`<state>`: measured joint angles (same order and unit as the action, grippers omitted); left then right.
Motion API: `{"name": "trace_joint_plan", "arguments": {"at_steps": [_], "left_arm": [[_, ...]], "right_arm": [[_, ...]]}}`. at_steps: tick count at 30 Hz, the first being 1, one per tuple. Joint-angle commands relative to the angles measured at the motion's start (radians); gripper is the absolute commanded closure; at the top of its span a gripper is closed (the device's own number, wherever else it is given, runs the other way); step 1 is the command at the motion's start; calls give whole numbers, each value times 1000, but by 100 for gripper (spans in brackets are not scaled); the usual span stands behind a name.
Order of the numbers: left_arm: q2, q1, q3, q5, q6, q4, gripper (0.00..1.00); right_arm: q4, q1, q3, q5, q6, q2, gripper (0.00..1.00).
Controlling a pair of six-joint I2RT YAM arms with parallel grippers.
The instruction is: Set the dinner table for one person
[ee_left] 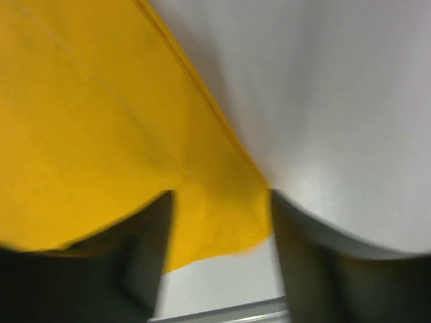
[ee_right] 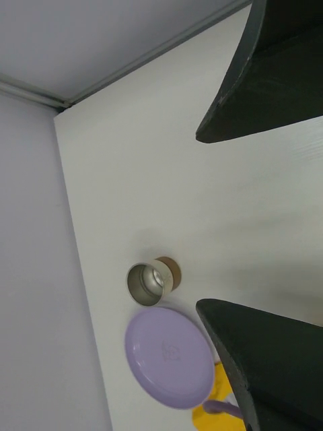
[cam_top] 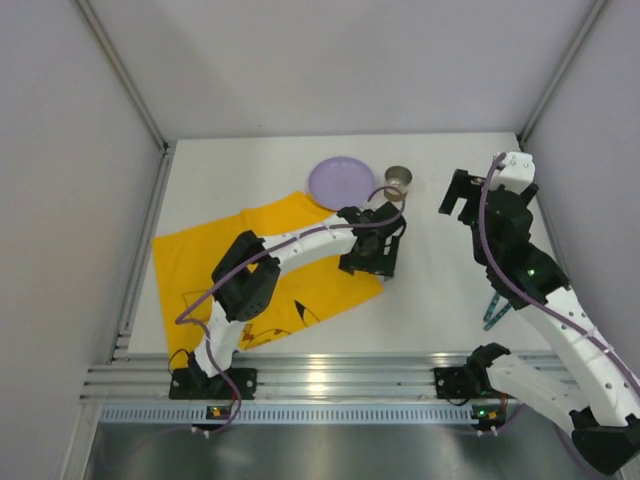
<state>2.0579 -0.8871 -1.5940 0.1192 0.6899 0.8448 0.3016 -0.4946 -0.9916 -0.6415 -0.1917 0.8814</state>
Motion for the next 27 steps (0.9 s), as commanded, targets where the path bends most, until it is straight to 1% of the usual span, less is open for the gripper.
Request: {"name": "trace_joint_plan", "arguments": {"at_steps": [1, 2, 4, 5, 7, 8, 9, 10, 11, 12, 13, 14, 15, 16, 17, 19, 21, 22, 24, 25, 26, 27], "left_arm": [[2, -85, -259, -59, 46, 97, 2], [-36, -90, -282, -62, 56, 100, 2], [-97, -90, -288, -64, 65, 97, 2], [-170, -90, -284, -66, 66, 102, 2], [-256, -90, -236, -56, 72, 117, 2], [-301, -92, -207, -40, 76, 123, 2], [-406, -90, -126, 23, 79, 131, 2], [-456, -90, -79, 80, 100, 157, 2], [-508, -89, 31, 133, 114, 165, 2], [-621, -84, 87, 217, 126, 175, 2], [-668, -78, 141, 244, 147, 184, 2], [-721, -52, 239, 260, 160, 206, 2], [-763, -35, 282, 266, 171, 215, 2], [-842, -18, 319, 261, 180, 224, 2], [-876, -1, 351, 255, 197, 238, 2], [-962, 16, 408, 260, 230, 279, 2], [-1013, 17, 439, 261, 258, 324, 2], [-1057, 16, 448, 263, 284, 338, 2], [-1102, 16, 463, 269, 310, 367, 2], [-1120, 16, 466, 275, 339, 399, 2], [-1156, 16, 471, 286, 353, 418, 2], [-1170, 16, 471, 290, 367, 434, 2]], "right_arm": [[197, -5, -82, -66, -89, -25, 0], [253, -5, -96, -76, -106, -28, 0], [296, -7, -122, -75, -124, -45, 0], [303, -7, -127, -57, -141, -51, 0], [310, -5, -130, -23, -158, -65, 0], [315, -5, -127, 27, -173, -62, 0], [315, -5, -125, 67, -176, -58, 0], [309, -7, -117, 122, -176, -38, 0], [301, -7, -110, 251, -173, -16, 0], [286, -6, -99, 325, -175, 10, 0], [275, -5, -82, 391, -181, 81, 0], [265, -5, -76, 507, -214, 120, 0], [243, -5, -64, 566, -222, 158, 0], [184, -9, -33, 612, -236, 227, 0], [144, -10, -15, 676, -264, 255, 0], [44, -10, 19, 706, -290, 339, 0], [-2, -10, 15, 738, -299, 408, 0], [-34, -10, -7, 749, -302, 488, 2], [-56, -10, -42, 787, -302, 572, 5], [-67, -12, -77, 796, -307, 655, 5], [-67, -12, -96, 812, -308, 697, 5], [-70, -12, -125, 821, -311, 732, 7]]}}
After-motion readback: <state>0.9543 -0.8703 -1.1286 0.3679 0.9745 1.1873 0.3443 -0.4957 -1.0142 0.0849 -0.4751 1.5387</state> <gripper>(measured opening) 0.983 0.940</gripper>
